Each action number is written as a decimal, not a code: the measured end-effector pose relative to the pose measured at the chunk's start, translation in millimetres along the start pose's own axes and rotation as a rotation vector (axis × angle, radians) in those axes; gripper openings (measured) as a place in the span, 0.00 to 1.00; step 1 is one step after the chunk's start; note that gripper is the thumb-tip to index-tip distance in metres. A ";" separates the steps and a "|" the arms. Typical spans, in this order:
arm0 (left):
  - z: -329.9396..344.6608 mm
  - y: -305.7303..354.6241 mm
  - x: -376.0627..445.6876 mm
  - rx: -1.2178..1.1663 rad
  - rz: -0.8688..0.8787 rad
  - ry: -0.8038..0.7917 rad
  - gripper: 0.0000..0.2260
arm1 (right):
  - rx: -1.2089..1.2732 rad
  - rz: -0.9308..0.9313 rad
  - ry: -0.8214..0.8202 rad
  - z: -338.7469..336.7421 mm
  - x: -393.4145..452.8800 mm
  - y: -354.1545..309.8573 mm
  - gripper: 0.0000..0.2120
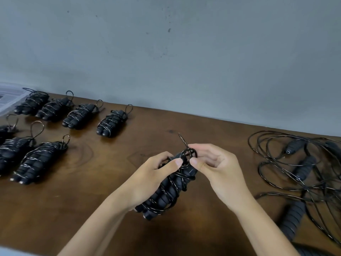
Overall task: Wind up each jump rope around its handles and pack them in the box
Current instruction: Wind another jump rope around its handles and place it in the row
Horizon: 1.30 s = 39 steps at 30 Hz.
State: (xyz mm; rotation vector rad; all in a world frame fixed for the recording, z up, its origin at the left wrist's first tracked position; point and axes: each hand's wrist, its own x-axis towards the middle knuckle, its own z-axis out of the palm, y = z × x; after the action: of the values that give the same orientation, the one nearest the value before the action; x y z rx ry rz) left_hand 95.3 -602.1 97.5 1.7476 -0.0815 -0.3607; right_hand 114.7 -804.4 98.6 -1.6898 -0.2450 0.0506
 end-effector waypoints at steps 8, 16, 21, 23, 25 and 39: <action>-68.2 -13.5 -17.7 -0.148 -0.192 0.028 0.16 | 0.073 0.093 0.047 74.5 26.9 -6.5 0.08; -132.1 -33.1 -42.9 -0.524 -0.258 -0.137 0.31 | 0.219 0.213 0.036 138.2 50.4 -4.2 0.09; -166.7 -63.2 -50.5 -0.698 -0.324 -0.163 0.28 | 0.169 0.224 0.051 180.1 57.4 4.0 0.05; -178.1 -70.1 -53.4 -0.745 -0.326 -0.153 0.24 | 0.119 0.232 0.053 194.7 60.1 7.8 0.06; -189.9 -75.5 -54.1 -0.712 -0.318 -0.069 0.17 | 0.116 0.257 0.078 208.3 62.2 10.7 0.06; -215.3 -162.3 -14.8 0.881 -0.149 0.491 0.35 | -0.049 0.335 0.114 266.1 51.3 37.6 0.06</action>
State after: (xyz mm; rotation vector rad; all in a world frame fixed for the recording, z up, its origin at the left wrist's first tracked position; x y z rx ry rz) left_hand 119.3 -360.6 -21.1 2.6766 0.2881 0.0326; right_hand 123.0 -539.4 31.0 -1.7611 0.1248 0.1974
